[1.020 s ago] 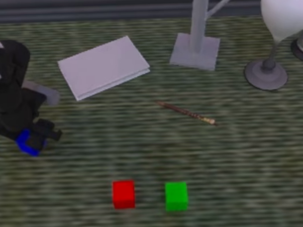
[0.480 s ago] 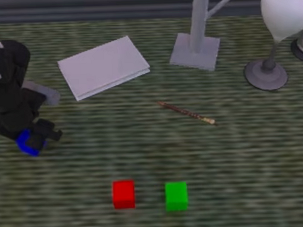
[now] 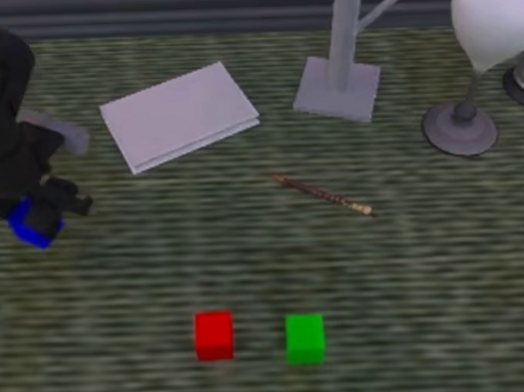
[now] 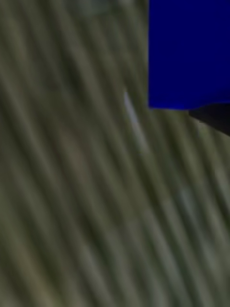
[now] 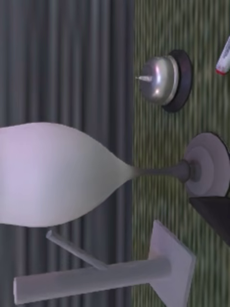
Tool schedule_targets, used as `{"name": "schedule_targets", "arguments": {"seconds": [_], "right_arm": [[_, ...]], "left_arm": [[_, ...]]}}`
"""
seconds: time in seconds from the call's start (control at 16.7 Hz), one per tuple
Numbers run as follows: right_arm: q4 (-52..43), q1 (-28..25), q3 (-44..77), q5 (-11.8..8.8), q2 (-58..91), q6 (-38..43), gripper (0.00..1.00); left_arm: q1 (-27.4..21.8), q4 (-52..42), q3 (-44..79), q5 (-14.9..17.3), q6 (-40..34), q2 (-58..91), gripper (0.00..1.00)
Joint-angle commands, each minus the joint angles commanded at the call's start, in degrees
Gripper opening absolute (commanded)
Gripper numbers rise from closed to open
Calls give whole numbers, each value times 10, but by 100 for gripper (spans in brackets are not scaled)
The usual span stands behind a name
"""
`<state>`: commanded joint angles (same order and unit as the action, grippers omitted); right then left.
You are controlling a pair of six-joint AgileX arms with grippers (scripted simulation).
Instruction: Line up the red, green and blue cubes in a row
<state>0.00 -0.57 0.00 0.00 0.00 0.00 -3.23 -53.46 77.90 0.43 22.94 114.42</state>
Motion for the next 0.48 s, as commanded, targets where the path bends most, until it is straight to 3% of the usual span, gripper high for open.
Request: {"name": "schedule_targets", "arguments": {"seconds": [0.48], "right_arm": [[0,0,0,0,0,0,100]], "left_arm": [[-7,-29,20,-1,-7,-14,0]]}}
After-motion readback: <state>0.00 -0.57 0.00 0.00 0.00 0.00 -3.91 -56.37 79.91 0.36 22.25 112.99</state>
